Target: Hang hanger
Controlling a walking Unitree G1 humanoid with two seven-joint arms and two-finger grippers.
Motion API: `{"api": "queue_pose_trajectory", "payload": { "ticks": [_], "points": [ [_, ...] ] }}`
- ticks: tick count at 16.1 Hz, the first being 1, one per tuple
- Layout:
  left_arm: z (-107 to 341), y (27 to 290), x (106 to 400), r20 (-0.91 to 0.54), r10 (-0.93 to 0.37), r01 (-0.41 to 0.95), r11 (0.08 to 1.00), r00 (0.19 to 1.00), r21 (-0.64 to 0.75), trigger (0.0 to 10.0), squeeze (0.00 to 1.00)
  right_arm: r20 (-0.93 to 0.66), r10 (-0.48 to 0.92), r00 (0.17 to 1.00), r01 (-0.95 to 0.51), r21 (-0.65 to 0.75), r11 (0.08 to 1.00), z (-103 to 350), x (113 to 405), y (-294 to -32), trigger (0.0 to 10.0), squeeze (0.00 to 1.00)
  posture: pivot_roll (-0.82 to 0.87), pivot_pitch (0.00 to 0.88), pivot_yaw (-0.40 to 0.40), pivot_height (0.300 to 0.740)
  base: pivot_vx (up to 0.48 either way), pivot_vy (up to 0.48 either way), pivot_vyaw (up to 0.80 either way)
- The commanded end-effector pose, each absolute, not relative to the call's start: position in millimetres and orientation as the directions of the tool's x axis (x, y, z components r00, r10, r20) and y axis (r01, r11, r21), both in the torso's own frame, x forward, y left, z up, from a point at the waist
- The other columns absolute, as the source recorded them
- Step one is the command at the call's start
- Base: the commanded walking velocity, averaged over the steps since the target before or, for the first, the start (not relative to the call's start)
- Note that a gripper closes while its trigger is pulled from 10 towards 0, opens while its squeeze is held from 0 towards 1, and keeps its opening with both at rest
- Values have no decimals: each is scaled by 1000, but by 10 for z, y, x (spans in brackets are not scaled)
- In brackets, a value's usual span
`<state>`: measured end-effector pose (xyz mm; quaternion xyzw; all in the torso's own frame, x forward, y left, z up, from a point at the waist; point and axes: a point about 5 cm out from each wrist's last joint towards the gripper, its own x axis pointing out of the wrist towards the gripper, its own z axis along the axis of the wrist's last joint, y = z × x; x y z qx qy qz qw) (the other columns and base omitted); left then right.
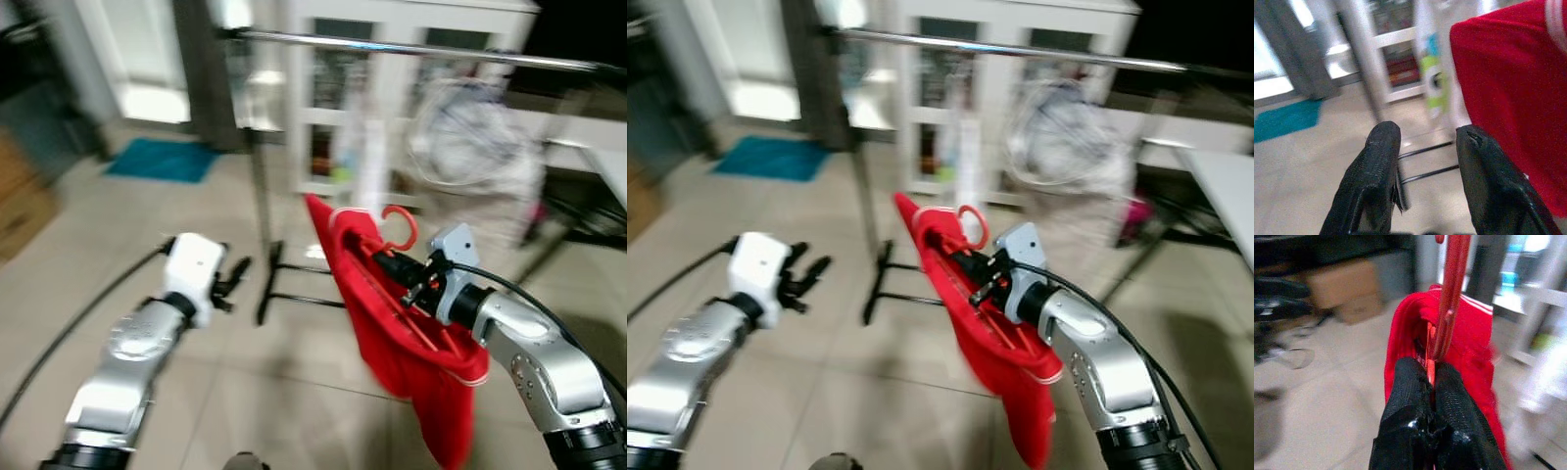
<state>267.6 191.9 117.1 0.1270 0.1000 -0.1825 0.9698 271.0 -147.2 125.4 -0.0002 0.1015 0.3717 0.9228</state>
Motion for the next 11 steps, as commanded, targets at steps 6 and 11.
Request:
{"api": "queue_pose_trajectory", "payload": {
  "ticks": [6, 11],
  "points": [
    [1439, 2038, 2749, -163, -415, 445, 845, 895, 295, 10000, 1000, -130, 817, 562, -819, 52, 572, 1511, 2659, -1502, 10000, 0, -88, 0, -1, 740, 0, 0, 0],
    [1959, 1718, 2756, -90, -819, 811, 535, 566, 237, 10000, 1000, -152, 792, 591, -804, -27, 594, 1620, 2770, -1489, 10000, 0, -75, 0, -7, 740, 0, 0, 0]
  ]
}}
